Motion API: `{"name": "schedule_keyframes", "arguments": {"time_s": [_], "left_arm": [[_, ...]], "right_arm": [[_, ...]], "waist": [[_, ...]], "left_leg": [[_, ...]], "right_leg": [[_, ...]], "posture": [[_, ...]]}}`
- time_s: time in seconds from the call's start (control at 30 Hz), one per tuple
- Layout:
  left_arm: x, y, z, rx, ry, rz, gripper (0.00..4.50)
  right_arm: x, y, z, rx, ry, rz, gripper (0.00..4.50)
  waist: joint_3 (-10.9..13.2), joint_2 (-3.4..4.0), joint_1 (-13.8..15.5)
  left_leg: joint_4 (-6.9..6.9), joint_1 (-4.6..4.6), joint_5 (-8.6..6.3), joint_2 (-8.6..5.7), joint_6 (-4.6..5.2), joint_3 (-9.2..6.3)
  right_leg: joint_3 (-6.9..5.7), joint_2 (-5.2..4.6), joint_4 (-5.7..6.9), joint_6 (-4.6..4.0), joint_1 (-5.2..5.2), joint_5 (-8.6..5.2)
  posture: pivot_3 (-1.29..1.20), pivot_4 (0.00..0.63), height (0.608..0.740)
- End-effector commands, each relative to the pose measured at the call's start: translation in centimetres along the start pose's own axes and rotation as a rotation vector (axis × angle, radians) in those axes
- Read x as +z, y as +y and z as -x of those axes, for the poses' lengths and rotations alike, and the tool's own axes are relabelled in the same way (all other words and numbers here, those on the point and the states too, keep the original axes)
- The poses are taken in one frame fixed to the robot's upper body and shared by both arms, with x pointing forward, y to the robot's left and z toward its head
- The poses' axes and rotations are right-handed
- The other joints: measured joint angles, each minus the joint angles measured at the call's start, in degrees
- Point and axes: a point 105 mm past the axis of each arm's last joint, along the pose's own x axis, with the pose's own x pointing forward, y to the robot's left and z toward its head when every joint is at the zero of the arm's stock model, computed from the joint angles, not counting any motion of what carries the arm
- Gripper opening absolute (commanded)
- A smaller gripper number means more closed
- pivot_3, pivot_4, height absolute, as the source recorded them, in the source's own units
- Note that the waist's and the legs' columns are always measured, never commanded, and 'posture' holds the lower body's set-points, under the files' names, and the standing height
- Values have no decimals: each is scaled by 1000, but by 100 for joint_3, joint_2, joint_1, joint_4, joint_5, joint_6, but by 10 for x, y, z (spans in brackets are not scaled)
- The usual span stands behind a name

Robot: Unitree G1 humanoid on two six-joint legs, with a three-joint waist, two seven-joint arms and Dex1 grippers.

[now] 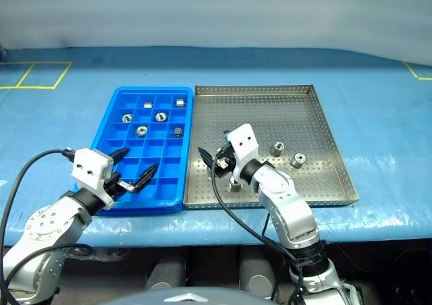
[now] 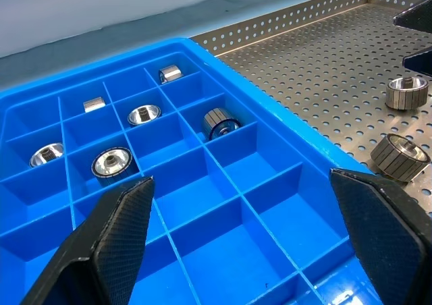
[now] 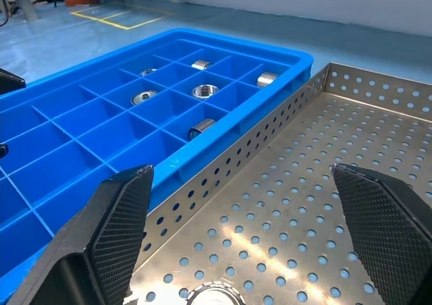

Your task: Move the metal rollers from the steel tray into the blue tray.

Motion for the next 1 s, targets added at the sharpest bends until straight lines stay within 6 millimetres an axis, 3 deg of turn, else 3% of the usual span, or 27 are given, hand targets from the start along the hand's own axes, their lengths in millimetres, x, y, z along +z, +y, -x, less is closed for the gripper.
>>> {"name": "schedule_keyframes", "arguments": {"time_s": [0.03,0.37,0.77,1.0], "left_arm": [[11,-1,1,6,-46,-28,4500],[10,2,1,27,-45,-29,4500],[33,54,-4,385,-209,9,4500],[42,54,-15,389,-270,31,4500]], "right_arm": [[12,-2,1,-18,-35,39,4471],[9,-10,1,-68,-16,27,4471],[23,-50,4,-210,-40,82,4471],[24,-66,15,-272,-25,115,4471]], "waist": [[0,0,0],[0,-1,0],[0,-2,17],[0,-3,10]], "left_leg": [[0,0,0,0,0,1],[-5,-2,0,0,0,15],[-4,-4,0,0,0,27],[0,-6,0,-2,0,36]], "right_leg": [[0,0,0,0,-1,0],[13,0,1,2,-11,1],[25,3,0,11,-15,7],[37,4,-1,21,-15,13]], "posture": [[-29,150,740],[-27,150,740],[-19,150,740],[-36,150,740]]}}
